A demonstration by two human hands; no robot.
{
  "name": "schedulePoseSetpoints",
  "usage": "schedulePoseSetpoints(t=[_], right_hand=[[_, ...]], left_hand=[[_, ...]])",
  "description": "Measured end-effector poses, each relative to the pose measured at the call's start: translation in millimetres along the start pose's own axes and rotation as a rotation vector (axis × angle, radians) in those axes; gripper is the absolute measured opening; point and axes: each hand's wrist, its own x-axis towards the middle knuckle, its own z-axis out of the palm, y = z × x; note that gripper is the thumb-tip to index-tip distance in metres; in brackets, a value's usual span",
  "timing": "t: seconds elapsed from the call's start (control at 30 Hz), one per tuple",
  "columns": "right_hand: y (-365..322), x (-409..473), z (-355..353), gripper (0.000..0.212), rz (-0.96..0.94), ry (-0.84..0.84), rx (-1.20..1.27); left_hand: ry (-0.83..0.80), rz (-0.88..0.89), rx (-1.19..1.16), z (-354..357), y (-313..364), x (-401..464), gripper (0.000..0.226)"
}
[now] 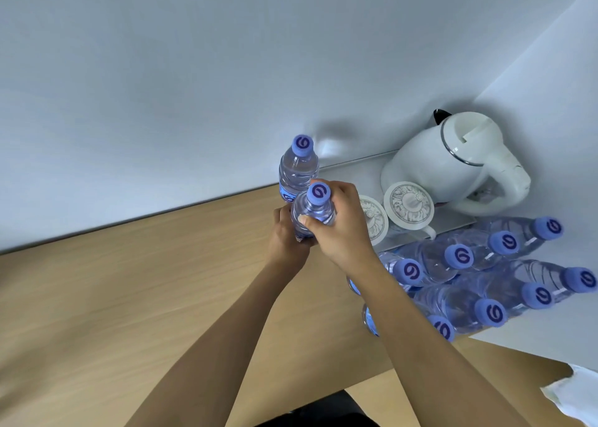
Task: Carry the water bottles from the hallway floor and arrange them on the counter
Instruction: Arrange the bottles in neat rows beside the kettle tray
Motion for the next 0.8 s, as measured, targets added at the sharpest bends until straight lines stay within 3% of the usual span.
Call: schedulePoseSetpoints(t=[0.37,0.53,0.6,0.8], right_hand=[[-1.9,8.0,0.5,0.054,-0.007,-0.02,-0.011],[-11.2,11.6,-7.3,0.059,0.01,-0.075,0.032],[-18.3,15.2,-13.2,0.068,0.017,-0.112,0.021],[-52.8,12.2,-15.5,0.06,-0.191,-0.02,-0.038]], left_hand=[[-0.001,0.04,0.048,1.4,-3.1,9.2,0.054],[-0.102,0.068,0.099,-15.9,-4.1,7.6,0.08],[-0.118,0.037,0.126,-29.0,-6.5,3.7,0.08],[0.101,-0.012,0.099,-83.5,-9.9,-18.3,0.059]])
